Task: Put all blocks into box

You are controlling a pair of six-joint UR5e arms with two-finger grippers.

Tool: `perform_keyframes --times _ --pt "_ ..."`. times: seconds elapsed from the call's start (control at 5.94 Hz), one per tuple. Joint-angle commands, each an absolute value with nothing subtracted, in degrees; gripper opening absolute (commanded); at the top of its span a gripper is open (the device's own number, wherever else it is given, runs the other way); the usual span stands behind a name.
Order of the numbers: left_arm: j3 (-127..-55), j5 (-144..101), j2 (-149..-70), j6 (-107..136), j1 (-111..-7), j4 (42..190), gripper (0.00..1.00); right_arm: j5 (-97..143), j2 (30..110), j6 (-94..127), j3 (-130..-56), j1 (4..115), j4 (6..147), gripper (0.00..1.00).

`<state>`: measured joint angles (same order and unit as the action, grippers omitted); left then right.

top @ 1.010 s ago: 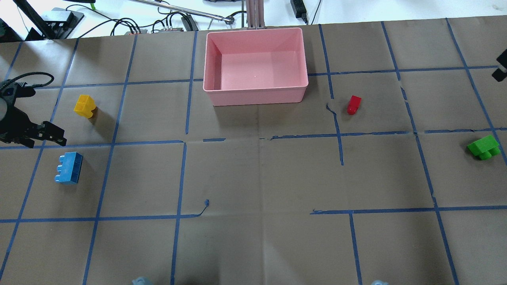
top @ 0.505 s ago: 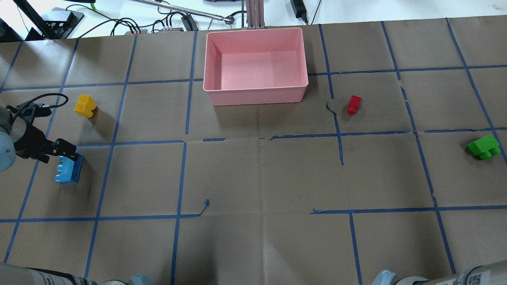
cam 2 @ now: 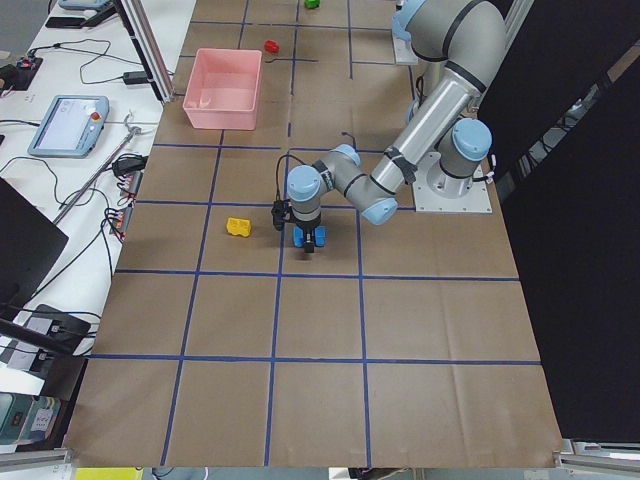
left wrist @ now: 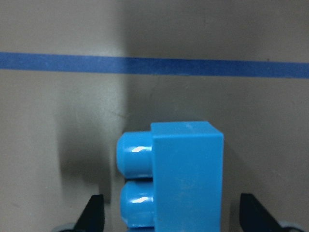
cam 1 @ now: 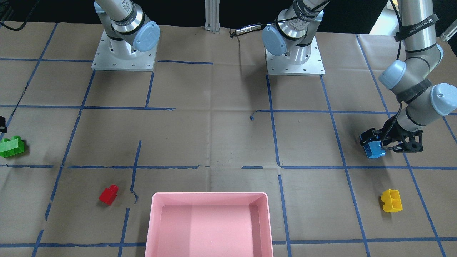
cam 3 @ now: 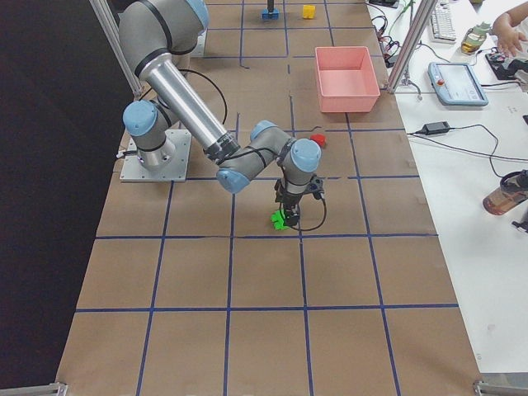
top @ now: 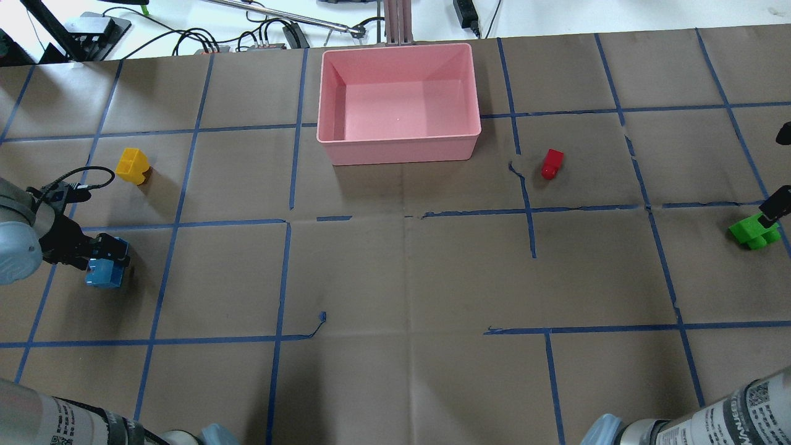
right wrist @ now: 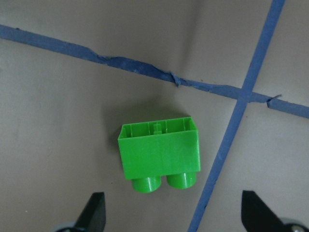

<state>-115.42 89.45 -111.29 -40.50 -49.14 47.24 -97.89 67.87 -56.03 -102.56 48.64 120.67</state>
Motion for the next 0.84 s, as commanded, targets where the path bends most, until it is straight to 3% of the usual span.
perform_keyframes --times 0.0,0.17,0.5,0.67 --pt "-115.14 89.30 -111.36 -42.89 -49.13 46.85 0.39 -97.82 65.41 -55.99 -105.10 48.60 123.55 1.00" --pt "-115.05 89.12 -110.92 -42.63 -49.22 46.85 0.02 -98.08 63.56 -56.33 -105.12 48.60 125.05 1.00" --pt "-114.43 86.86 -109.52 -42.02 -49.83 47.55 0.00 -99.65 63.28 -56.77 -105.03 48.52 125.15 0.99" --pt "-114.43 85.44 -109.25 -42.01 -49.83 47.55 0.00 -99.84 63.37 -57.13 -104.68 48.52 125.33 0.87"
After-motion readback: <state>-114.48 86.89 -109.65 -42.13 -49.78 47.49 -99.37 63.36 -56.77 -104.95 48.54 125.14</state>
